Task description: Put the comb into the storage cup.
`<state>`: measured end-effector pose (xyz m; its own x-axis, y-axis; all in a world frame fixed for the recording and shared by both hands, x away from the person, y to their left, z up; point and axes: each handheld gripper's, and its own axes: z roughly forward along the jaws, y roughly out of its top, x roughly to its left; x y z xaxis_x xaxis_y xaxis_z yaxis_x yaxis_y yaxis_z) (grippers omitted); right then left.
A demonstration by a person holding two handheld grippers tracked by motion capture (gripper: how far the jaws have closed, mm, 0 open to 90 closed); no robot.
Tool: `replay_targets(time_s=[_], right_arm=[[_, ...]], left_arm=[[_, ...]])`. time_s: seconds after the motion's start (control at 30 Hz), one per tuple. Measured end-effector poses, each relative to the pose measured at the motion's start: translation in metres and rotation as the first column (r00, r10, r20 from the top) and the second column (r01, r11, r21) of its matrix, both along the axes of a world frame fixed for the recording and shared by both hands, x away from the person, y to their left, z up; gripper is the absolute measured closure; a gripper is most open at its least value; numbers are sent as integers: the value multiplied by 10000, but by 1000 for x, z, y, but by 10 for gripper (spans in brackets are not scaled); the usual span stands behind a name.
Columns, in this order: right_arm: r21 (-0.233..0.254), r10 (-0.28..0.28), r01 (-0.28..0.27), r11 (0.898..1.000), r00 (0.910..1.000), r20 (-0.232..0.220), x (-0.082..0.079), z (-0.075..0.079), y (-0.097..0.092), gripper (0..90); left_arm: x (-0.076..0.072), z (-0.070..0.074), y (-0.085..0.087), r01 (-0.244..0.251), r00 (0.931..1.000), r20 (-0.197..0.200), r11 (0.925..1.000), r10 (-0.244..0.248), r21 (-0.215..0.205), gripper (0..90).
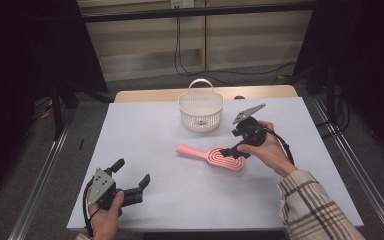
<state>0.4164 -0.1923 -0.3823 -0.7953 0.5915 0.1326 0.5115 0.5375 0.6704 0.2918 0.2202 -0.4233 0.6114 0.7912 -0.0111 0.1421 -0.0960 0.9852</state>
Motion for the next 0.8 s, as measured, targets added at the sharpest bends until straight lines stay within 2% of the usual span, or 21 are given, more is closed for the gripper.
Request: replay_targets(time_s=[0.17,0.23,0.3,0.53,0.67,0.77,0.8], right_arm=[[-339,313,-321,9989,9992,-250,3,-3,8,48],[-462,393,-414,9981,9982,-445,4,-3,11,58],[-516,544,-588,9969,9951,-828,5,-1,13,68],[-1145,769,-899,9893,9906,-1129,10,-4,19,61],[-1324,962,-1121,9848,9880,-1210,13,-9,24,60],[-1461,1113,-1314,9805,9842,-1378,14,-11,27,73],[-1473,1246,-1472,9781,9804,-1523,15,-12,27,82]], left_arm=[[0,-1,1,-26,10000,-52,10000,26,-2,18],[0,-1,2,-64,10000,-64,10000,64,-4,18],[-1,0,2,-80,10000,-30,10000,80,-11,18],[0,0,2,-15,10000,-67,10000,15,-14,18],[1,-1,3,-24,10000,-81,10000,24,-49,18],[1,-1,2,-48,9999,-102,10000,48,-21,18],[1,-1,2,-27,9999,-109,10000,27,17,18]])
